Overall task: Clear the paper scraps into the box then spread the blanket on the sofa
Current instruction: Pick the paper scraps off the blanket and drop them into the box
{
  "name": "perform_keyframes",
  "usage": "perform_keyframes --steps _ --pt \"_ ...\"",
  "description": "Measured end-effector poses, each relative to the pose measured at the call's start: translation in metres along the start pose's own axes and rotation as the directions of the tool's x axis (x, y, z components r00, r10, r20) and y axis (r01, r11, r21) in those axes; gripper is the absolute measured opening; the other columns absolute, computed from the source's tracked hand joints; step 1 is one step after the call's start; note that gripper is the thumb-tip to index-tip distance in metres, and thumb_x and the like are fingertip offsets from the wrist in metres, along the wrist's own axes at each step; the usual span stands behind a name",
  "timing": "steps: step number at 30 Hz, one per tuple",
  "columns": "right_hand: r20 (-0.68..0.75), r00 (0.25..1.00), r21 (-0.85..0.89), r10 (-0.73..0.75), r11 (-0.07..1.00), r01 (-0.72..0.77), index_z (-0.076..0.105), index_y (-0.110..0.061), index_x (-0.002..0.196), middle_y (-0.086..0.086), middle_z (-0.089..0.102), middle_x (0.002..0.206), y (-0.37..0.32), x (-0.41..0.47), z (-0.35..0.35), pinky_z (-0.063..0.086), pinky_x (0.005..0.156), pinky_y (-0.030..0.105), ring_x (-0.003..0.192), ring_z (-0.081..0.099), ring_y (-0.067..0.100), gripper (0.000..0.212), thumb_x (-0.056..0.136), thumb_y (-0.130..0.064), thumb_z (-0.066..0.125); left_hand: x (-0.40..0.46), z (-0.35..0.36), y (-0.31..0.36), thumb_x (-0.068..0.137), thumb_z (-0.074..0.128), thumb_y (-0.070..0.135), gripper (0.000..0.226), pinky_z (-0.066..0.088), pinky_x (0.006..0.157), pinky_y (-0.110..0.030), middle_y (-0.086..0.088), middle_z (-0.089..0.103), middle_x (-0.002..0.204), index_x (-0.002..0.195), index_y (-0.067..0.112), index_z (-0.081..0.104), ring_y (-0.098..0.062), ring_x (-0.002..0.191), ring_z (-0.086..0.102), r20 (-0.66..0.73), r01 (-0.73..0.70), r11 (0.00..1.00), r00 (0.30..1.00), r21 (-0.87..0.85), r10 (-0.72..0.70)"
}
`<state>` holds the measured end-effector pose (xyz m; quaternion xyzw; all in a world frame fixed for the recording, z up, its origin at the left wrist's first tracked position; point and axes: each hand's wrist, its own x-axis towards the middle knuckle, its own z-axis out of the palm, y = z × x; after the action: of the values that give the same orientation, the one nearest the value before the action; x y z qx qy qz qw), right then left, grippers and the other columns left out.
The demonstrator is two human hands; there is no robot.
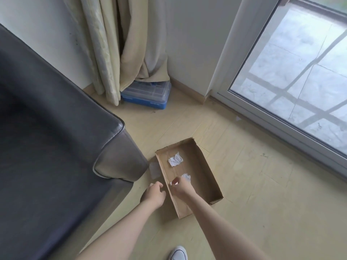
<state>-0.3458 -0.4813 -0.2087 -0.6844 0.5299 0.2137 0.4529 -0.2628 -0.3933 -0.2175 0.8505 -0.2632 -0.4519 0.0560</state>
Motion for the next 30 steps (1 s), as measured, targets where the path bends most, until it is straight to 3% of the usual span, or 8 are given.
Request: perform_keyframes --steps 8,11,14,16,23,25,27,30 --pt "0.021 0.997 -0.179 -0.076 0.981 0.079 0.058 -0.012 0.121 0.01 0.062 0.12 0.018 0.108 0.047 0.049 0.086 0.031 0.109 0.061 0.027 0.037 0.087 -0.013 0.045 0.116 0.052 -0.041 0.096 0.042 0.027 0.034 0.042 0.096 -0.027 0.0 0.042 0.138 0.129 0.023 0.051 -0.02 0.122 0.048 -0.052 -0.082 0.986 0.995 0.145 0.09" --pt "0.056 0.99 -0.322 -0.127 0.936 0.139 0.058 -0.01 0.125 0.011 0.062 0.121 0.019 0.149 0.045 0.05 0.089 0.033 0.11 0.06 0.03 0.038 0.089 -0.01 0.045 0.159 0.062 -0.052 0.096 0.039 0.022 0.04 0.036 0.105 -0.03 0.003 0.034 0.146 0.135 0.022 0.047 -0.019 0.134 0.035 -0.066 -0.118 0.975 0.989 0.19 0.133" --pt "0.074 0.982 -0.436 -0.173 0.88 0.188 0.056 -0.007 0.123 0.011 0.058 0.107 0.019 0.175 0.03 0.045 0.073 0.027 0.097 0.056 0.029 0.033 0.093 -0.01 0.041 0.196 0.072 -0.059 0.098 0.037 0.024 0.044 0.031 0.11 -0.038 -0.001 0.014 0.157 0.143 0.021 0.038 -0.024 0.144 0.016 -0.047 -0.129 0.947 0.988 0.295 0.149" --pt "0.034 0.98 -0.505 -0.194 0.843 0.184 0.054 -0.009 0.124 0.011 0.058 0.111 0.021 0.185 0.022 0.042 0.074 0.029 0.094 0.053 0.026 0.032 0.095 -0.015 0.041 0.214 0.08 -0.063 0.1 0.035 0.024 0.045 0.029 0.113 -0.042 -0.004 0.007 0.159 0.144 0.019 0.036 -0.027 0.146 0.009 -0.04 -0.126 0.931 0.988 0.344 0.148" --pt "0.018 0.981 -0.615 -0.195 0.771 0.165 0.048 -0.003 0.134 0.015 0.051 0.135 0.017 0.182 0.02 0.036 0.075 0.029 0.106 0.056 0.031 0.039 0.097 -0.015 0.041 0.23 0.094 -0.074 0.099 0.034 0.022 0.037 0.04 0.101 -0.038 -0.004 0.038 0.139 0.13 0.012 0.051 -0.023 0.13 0.037 -0.167 -0.162 0.941 0.961 0.298 0.219" --pt "0.058 0.983 -0.625 -0.176 0.761 0.173 0.044 -0.004 0.139 0.015 0.048 0.137 0.014 0.173 0.023 0.033 0.074 0.029 0.111 0.055 0.031 0.042 0.098 -0.01 0.037 0.223 0.097 -0.072 0.099 0.034 0.016 0.035 0.043 0.095 -0.033 -0.001 0.042 0.135 0.129 0.013 0.051 -0.021 0.124 0.042 -0.292 -0.192 0.961 0.924 0.201 0.246" --pt "0.062 0.984 -0.642 -0.165 0.749 0.167 0.042 -0.004 0.14 0.015 0.048 0.127 0.011 0.164 0.025 0.037 0.071 0.031 0.096 0.054 0.026 0.044 0.098 -0.008 0.033 0.211 0.094 -0.064 0.098 0.035 0.009 0.035 0.043 0.084 -0.026 0.001 0.044 0.134 0.129 0.013 0.051 -0.019 0.116 0.048 -0.474 -0.274 0.958 0.834 0.085 0.281" --pt "-0.007 0.985 -0.698 -0.173 0.706 0.119 0.044 -0.009 0.139 0.009 0.048 0.14 0.011 0.157 0.02 0.044 0.086 0.035 0.116 0.054 0.026 0.042 0.099 -0.019 0.036 0.197 0.083 -0.041 0.096 0.037 0.004 0.039 0.043 0.077 -0.02 0.006 0.047 0.132 0.13 0.017 0.05 -0.014 0.109 0.052 -0.612 -0.442 0.887 0.667 0.132 0.424"
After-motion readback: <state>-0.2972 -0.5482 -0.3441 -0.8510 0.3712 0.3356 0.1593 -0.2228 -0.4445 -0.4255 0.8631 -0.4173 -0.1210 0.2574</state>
